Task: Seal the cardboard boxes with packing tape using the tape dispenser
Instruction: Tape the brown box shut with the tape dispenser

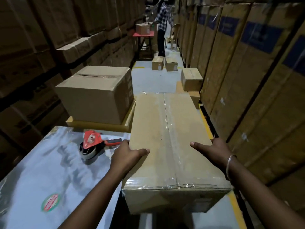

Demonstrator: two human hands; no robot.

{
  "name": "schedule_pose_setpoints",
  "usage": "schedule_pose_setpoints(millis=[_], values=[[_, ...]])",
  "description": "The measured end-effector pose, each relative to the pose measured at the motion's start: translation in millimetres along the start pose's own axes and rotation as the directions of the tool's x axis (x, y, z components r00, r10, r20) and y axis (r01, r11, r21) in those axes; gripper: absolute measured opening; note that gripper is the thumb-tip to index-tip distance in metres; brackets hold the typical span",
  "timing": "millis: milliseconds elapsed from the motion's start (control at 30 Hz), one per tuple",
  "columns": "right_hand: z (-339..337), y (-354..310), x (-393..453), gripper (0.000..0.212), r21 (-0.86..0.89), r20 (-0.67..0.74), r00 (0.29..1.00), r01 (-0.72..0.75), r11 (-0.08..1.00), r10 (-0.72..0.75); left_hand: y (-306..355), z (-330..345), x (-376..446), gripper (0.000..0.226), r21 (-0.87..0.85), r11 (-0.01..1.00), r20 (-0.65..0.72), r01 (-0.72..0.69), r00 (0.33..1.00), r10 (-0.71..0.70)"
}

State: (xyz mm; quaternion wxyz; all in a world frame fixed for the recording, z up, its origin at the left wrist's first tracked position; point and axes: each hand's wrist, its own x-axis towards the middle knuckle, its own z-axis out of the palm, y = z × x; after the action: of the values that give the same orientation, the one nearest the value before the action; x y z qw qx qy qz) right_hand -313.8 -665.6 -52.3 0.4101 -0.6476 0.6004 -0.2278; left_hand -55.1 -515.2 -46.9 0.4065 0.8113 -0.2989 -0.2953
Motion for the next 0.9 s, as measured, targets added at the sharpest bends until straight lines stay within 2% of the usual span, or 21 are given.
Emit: schedule_pose_setpoints(millis=[167, 333, 500, 700, 800, 900], values=[[-7, 17, 93, 0.090, -0.060, 0.004, 0.996, -0.092, 0.994, 0.092, 28, 58, 74, 0.066, -0.026, 0.999, 0.068, 0.028, 0.997, -0.026], [-3, 34, 173, 0.102, -0.124, 0.000, 0.992, -0.126, 0.984, 0.127, 32, 108, 148, 0.088, -0.002, 0.998, 0.158, 0.069, 0.985, -0.068], [18, 48, 242, 0.100, -0.174, 0.044, 0.978, -0.194, 0.966, 0.204, 31, 136, 204, 0.048, -0.045, 0.988, 0.209, 0.151, 0.968, -0.139], [59, 57, 322, 0.082, -0.197, 0.090, 0.964, -0.230, 0.953, 0.251, 15, 155, 292, 0.063, -0.065, 0.966, 0.236, 0.250, 0.945, -0.229], [80, 58, 361, 0.079, -0.223, 0.106, 0.961, -0.229, 0.948, 0.257, 9, 163, 334, 0.065, -0.153, 0.939, 0.277, 0.308, 0.926, -0.258], [99, 58, 401, 0.067, -0.218, 0.138, 0.955, -0.231, 0.948, 0.264, -2, 172, 379, 0.063, -0.241, 0.899, 0.321, 0.366, 0.904, -0.282]])
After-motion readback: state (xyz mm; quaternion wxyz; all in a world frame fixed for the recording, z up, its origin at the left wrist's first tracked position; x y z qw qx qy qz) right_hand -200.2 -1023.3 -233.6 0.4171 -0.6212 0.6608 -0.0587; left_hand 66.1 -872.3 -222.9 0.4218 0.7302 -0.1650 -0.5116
